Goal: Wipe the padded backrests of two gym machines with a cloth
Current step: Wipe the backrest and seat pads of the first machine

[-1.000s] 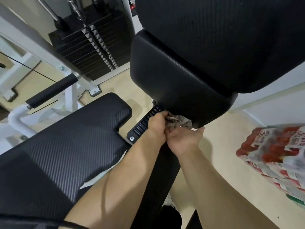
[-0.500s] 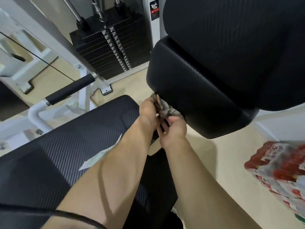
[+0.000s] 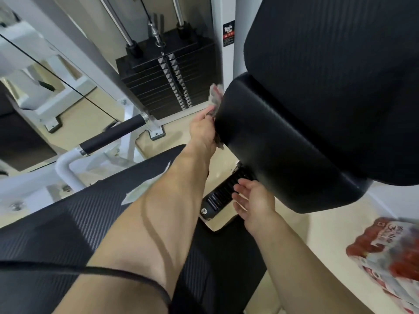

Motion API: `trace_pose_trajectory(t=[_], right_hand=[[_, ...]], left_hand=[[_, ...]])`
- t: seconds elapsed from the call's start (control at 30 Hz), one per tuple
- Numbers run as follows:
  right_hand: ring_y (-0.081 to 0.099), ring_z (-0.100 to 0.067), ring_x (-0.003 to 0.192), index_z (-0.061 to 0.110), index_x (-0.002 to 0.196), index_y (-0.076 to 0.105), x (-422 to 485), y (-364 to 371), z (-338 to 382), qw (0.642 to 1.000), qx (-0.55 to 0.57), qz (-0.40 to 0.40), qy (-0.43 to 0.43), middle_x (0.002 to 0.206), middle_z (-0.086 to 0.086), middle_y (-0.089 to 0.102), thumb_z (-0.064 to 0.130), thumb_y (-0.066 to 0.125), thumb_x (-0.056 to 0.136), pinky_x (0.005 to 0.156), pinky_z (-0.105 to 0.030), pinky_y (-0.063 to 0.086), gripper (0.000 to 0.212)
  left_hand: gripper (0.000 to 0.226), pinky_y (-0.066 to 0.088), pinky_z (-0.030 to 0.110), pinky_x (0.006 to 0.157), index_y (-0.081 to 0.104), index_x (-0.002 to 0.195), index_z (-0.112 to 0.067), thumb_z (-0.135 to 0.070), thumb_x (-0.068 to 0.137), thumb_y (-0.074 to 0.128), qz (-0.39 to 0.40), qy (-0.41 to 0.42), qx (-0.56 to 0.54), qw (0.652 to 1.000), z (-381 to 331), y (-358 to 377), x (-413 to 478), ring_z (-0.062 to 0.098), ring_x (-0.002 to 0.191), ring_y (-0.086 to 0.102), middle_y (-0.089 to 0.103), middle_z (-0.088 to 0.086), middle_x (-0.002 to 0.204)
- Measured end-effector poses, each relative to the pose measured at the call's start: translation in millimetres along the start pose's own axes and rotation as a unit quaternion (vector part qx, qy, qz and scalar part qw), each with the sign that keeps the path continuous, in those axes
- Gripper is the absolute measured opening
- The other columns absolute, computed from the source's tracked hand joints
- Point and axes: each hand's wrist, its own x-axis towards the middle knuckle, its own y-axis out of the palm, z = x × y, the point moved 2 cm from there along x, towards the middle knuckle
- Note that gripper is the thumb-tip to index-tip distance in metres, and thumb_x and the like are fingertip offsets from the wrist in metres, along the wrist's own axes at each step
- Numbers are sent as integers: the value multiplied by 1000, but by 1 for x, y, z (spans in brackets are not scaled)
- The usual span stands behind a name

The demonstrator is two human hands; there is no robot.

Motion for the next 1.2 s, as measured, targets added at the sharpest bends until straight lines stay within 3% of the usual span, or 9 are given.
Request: trace_pose_trajectory(t=[0.13, 0.27, 0.43, 0.6, 0.77, 0.9, 1.03, 1.13, 1.2], right_hand=[[66, -19, 84, 13, 107, 70, -10, 2, 13, 1000, -4, 21, -7, 94, -3, 73, 20, 51, 99, 71, -31, 50, 21], [67, -20, 82, 14, 104, 71, -23, -6, 21, 999, -17, 26, -21, 90, -3, 74, 20, 52, 98, 74, -32, 50, 20], [66, -19, 78, 13, 100, 70, -38, -31, 29, 999, -18, 27, -43, 86, -2, 72, 19, 51, 97, 72, -32, 48, 20], [63, -19, 77, 12, 102, 67, -78, -58, 48, 997, -27, 19, -67, 93, -4, 72, 18, 47, 99, 69, -29, 47, 21], [63, -19, 79, 10, 101, 65, -146, -82, 70, 989, -75, 1, -130, 91, -7, 70, 22, 46, 100, 65, -30, 51, 23], [64, -31, 99, 22, 115, 61, -183, -114, 69, 977, -103, -60, -177, 115, -11, 66, 48, 47, 77, 79, -52, 60, 48], [54, -17, 90, 29, 115, 59, -268, -136, 62, 981, -91, -10, -174, 109, 0, 60, 58, 44, 93, 101, -51, 44, 40], [61, -8, 76, 28, 89, 66, -305, -157, 57, 979, -51, 49, -193, 79, 10, 69, 58, 44, 98, 81, -32, 50, 39], [71, -15, 91, 28, 105, 71, -328, -167, 45, 970, -72, 89, -216, 94, 5, 78, 66, 49, 91, 76, -35, 57, 47]], left_hand=[[36, 44, 27, 46, 68, 119, -14, -6, 106, 36, 38, 135, 87, 986, -51, 13, -26, 14, 60, 51, 69, 8, 88], [33, 53, 59, 88, 65, 127, -15, -9, 104, 43, 35, 189, 136, 972, -69, 18, -54, 32, 84, 63, 71, 23, 106], [33, 43, 1, 89, 64, 129, -7, -2, 100, 49, 10, 307, 141, 941, -75, 37, -101, -1, 104, 60, 68, -2, 121], [34, 40, 10, 100, 63, 131, -13, -9, 99, 53, 39, 288, 240, 926, -52, 44, -151, 1, 113, 57, 68, -4, 123], [29, 51, 38, 105, 71, 116, -12, -5, 99, 48, 281, 120, 306, 901, -48, 36, -215, 20, 109, 68, 74, 7, 113], [32, 54, 41, 100, 75, 104, -22, -5, 98, 48, 274, 92, 287, 913, -72, 28, -272, 20, 104, 69, 75, 4, 106], [34, 57, 42, 93, 75, 98, -26, -7, 95, 48, 286, 104, 269, 914, -91, 23, -335, 21, 99, 71, 76, 4, 102], [31, 58, 32, 78, 74, 97, -23, -5, 96, 49, 261, 114, 209, 935, -104, 17, -388, 16, 86, 73, 77, 4, 94], [31, 55, 29, 73, 75, 96, -20, -2, 96, 49, 241, 121, 171, 948, -111, 7, -422, 17, 83, 72, 77, 5, 92]])
